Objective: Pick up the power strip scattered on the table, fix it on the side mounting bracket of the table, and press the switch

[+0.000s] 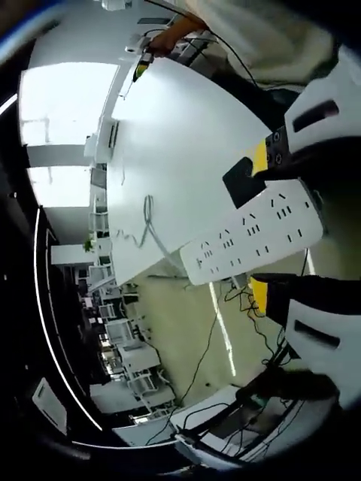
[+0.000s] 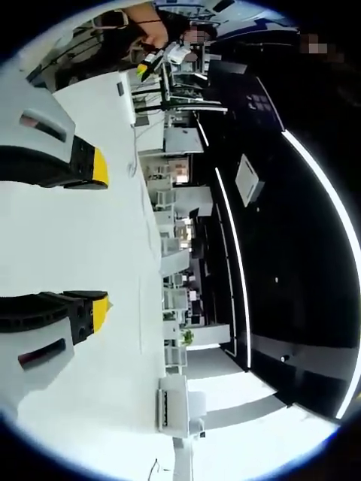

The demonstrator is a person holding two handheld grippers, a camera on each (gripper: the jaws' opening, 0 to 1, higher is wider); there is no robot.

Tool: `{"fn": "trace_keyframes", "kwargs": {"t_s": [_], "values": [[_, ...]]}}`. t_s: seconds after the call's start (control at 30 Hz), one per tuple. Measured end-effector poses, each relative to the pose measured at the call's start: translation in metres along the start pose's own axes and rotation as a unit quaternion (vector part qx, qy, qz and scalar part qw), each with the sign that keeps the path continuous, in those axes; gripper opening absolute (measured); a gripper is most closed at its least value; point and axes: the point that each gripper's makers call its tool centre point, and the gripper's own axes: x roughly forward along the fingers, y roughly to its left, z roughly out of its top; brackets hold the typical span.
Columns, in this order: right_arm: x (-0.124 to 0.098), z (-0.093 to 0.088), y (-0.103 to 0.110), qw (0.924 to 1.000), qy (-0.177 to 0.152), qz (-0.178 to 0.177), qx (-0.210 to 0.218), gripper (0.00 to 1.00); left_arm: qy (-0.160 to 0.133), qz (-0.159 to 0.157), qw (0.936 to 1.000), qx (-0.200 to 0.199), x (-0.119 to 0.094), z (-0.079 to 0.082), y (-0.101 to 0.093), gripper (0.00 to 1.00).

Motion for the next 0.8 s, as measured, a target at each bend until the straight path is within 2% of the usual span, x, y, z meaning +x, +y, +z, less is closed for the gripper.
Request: {"fn": "trace_keyframes", "kwargs": {"t_s": [0.13,0.27,0.47,0.67,0.8], "values": [[0.0,-0.001,-0.001,1.0,0.001,0.0,0.001,0.5,0.012,-0.014,0.9998,0.001,0.002,-0.001,-0.003,0.54],[-0.001,0.0,0.0,1.0,0.0,0.001,-0.001,0.5,0.032,-0.029,0.9989,0.019,0.004,-0.005,-0.007,0.53],[-0.003,-0.002,-0.001,1.0,0.0,-0.002,0.002,0.5,0.045,-0.036,0.9979,0.029,0.006,-0.007,-0.004,0.5],[-0.004,-0.003,-0.001,1.0,0.0,-0.004,0.003,0.49,0.077,-0.044,0.9953,0.04,0.009,-0.015,-0.003,0.49],[-0.003,-0.005,-0.002,1.0,0.001,-0.005,0.006,0.49,0.087,-0.049,0.994,0.045,0.012,-0.016,-0.004,0.49]]}}
